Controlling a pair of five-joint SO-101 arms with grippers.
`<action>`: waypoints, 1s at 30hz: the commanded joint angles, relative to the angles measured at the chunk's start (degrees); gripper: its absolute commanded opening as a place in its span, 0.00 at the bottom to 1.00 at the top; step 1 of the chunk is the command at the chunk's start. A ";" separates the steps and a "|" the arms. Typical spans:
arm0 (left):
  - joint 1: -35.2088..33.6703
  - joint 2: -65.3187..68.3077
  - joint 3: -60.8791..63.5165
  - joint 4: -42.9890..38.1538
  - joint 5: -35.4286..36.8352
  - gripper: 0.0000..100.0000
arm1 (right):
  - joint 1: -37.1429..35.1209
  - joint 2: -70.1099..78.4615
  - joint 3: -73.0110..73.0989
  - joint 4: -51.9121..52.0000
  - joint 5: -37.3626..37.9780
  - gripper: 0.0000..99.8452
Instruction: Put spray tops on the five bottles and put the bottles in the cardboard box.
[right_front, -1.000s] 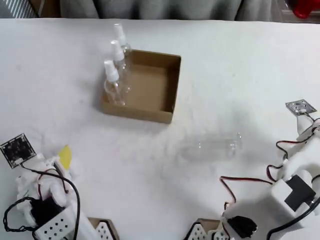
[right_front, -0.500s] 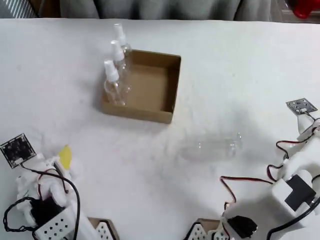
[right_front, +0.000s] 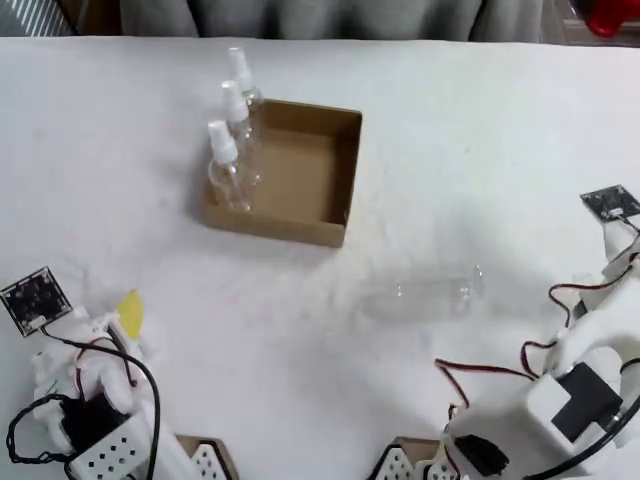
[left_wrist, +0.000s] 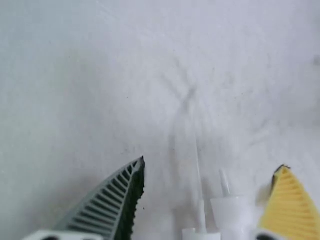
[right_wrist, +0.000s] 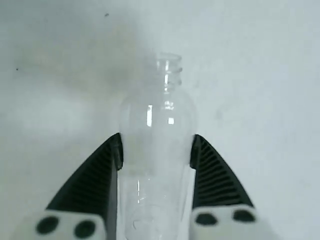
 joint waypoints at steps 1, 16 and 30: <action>-0.31 -0.75 -0.09 0.26 -0.53 0.37 | -3.82 -4.18 1.23 3.03 -6.51 0.02; 3.38 -0.66 -18.11 11.87 -9.05 0.37 | -11.03 -15.52 1.49 13.14 -17.67 0.02; 7.78 31.25 -34.64 14.51 -15.74 0.37 | -10.24 -15.69 5.19 12.70 -14.86 0.02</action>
